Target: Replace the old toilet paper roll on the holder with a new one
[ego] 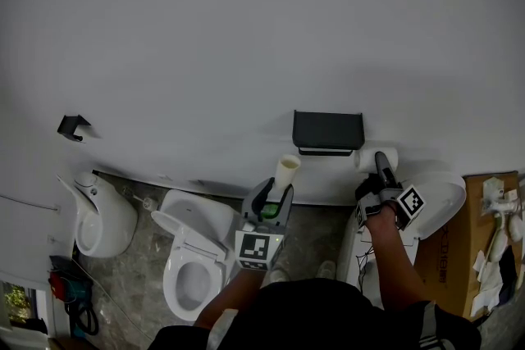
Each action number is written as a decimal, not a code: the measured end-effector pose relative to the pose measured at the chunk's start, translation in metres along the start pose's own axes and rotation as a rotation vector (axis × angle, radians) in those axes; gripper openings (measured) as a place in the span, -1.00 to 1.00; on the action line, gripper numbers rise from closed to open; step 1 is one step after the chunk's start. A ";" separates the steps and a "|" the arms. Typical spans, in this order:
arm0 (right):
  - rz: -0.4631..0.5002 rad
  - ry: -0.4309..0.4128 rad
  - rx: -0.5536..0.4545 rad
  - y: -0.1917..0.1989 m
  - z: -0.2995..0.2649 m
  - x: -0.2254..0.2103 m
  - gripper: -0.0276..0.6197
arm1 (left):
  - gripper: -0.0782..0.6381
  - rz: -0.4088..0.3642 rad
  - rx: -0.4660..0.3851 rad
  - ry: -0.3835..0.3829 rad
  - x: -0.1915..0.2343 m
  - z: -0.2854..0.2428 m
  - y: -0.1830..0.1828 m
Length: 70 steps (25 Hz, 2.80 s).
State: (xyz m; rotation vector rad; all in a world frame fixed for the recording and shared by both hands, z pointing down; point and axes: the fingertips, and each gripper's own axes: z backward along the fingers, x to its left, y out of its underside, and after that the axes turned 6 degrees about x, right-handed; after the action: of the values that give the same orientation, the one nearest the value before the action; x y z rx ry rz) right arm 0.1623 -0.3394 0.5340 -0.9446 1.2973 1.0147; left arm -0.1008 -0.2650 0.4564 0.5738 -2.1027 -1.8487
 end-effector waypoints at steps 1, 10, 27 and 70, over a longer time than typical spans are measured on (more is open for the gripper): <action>-0.011 0.001 -0.009 0.001 -0.003 -0.001 -0.01 | -0.33 0.005 0.001 -0.001 0.002 0.001 0.001; -0.037 -0.007 0.008 0.009 -0.016 -0.001 -0.01 | -0.33 0.035 0.004 -0.029 0.001 0.008 0.005; -0.042 0.016 0.055 0.088 -0.051 0.008 -0.01 | -0.33 0.046 0.007 -0.069 0.028 0.026 0.010; 0.828 -0.003 0.252 0.107 0.032 0.059 0.12 | -0.33 0.044 -0.002 -0.015 0.011 0.016 0.008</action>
State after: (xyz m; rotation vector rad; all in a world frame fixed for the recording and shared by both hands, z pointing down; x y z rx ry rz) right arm 0.0700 -0.2735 0.4776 -0.1831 1.8153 1.4153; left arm -0.1187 -0.2550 0.4611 0.5104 -2.1059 -1.8366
